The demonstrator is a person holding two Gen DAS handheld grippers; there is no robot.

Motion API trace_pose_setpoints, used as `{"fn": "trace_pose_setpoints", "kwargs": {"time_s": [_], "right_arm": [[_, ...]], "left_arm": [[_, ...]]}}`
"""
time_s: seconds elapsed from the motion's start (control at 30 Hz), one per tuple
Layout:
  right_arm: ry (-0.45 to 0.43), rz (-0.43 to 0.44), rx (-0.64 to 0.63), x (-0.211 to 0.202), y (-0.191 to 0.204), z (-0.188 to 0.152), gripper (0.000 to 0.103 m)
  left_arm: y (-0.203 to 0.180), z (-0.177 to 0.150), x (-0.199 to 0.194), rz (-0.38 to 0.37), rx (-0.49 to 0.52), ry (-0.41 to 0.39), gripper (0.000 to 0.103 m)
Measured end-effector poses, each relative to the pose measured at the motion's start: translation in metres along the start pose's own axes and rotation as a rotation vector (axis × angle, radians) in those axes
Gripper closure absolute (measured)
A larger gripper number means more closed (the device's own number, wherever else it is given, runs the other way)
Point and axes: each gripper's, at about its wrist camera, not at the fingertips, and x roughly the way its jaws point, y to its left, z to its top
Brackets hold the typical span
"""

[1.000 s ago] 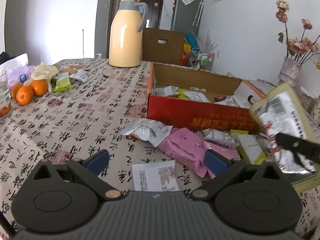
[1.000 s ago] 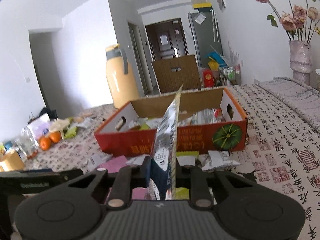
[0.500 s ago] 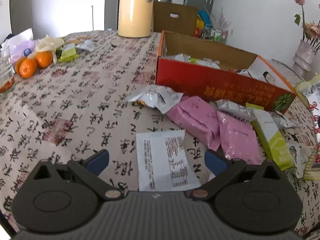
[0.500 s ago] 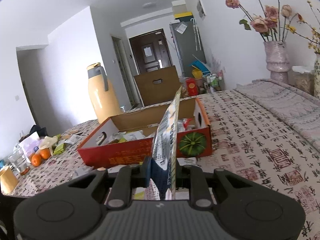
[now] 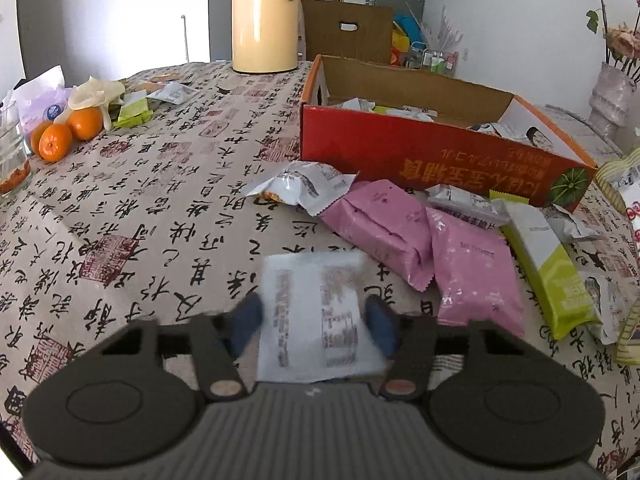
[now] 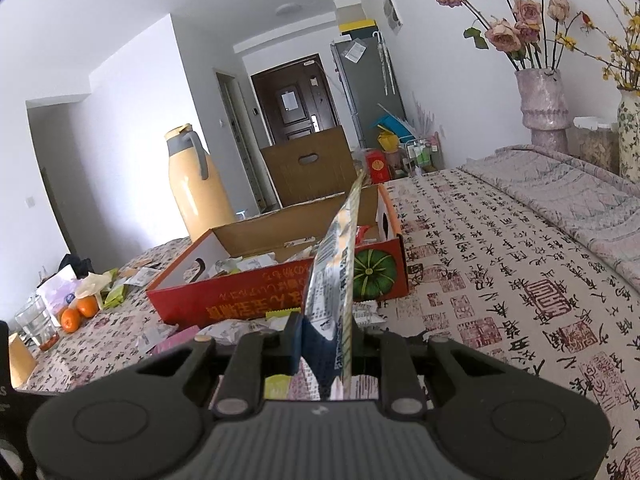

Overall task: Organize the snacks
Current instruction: 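Grasp a white sachet with left tool while right tool holds the chip bag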

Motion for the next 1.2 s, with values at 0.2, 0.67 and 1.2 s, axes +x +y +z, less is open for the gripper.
{"fn": "trace_pose_setpoints", "kwargs": {"time_s": [0.2, 0.67, 1.2], "right_arm": [[0.002, 0.006, 0.003, -0.003, 0.000, -0.002, 0.084], [-0.009, 0.017, 0.005, -0.005, 0.000, 0.001, 0.084], [-0.007, 0.022, 0.014, -0.005, -0.003, -0.002, 0.084]], "left_arm": [[-0.001, -0.002, -0.003, 0.010, -0.003, -0.008, 0.054], [-0.008, 0.004, -0.019, -0.029, 0.036, -0.064, 0.088], [0.003, -0.004, -0.002, -0.009, 0.041, -0.005, 0.045]]}}
